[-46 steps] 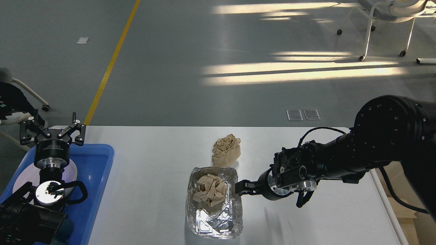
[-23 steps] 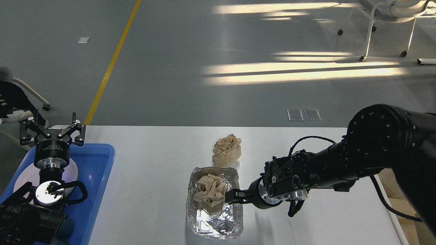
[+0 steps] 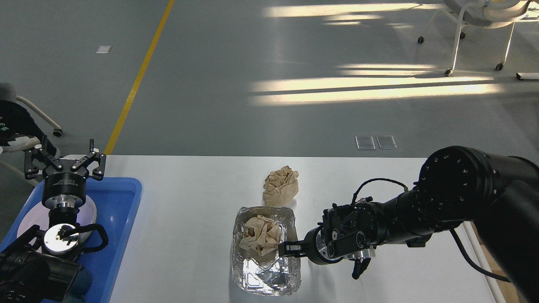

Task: Tidy desktop
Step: 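Reach the right gripper to the foil tray with crumpled paper, then close the right gripper on the foil tray's edge, then lift the foil tray with the right gripper and drop it in the bin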

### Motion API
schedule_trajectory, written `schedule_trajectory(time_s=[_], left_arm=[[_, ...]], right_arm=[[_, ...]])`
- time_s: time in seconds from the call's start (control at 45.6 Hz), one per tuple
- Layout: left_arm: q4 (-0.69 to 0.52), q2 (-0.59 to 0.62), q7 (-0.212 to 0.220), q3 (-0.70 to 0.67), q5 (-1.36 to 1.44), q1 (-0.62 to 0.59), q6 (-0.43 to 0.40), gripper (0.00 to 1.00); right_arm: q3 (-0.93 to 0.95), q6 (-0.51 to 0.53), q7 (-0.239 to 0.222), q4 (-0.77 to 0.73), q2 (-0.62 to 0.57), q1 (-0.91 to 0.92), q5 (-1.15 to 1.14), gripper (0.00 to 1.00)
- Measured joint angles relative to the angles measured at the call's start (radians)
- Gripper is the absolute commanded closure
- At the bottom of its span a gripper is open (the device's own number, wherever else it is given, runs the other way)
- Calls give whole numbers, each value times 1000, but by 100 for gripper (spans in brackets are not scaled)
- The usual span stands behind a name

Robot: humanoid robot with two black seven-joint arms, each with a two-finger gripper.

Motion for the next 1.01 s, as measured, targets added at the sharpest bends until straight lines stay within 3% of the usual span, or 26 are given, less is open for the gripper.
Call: schedule_trajectory(time_s=[0.153,0.241,0.329,0.657,1.008], left_arm=[[0,0,0,0,0,0,0,4],[0,0,0,0,0,0,0,4],[-1,0,0,0,0,0,0,4],[-1,0,0,0,0,0,0,4],[0,0,0,0,0,0,0,4]], right_arm=[[0,-1,0,-1,0,-5,-27,71],[-2,-1,0,-4,0,-16,-28,93],[-5,-1,-1,-9,0,-29,-28,100],[-5,11,3,11,-16,-23,-30,100],[2,16,18,168,-144,139,-93,100]])
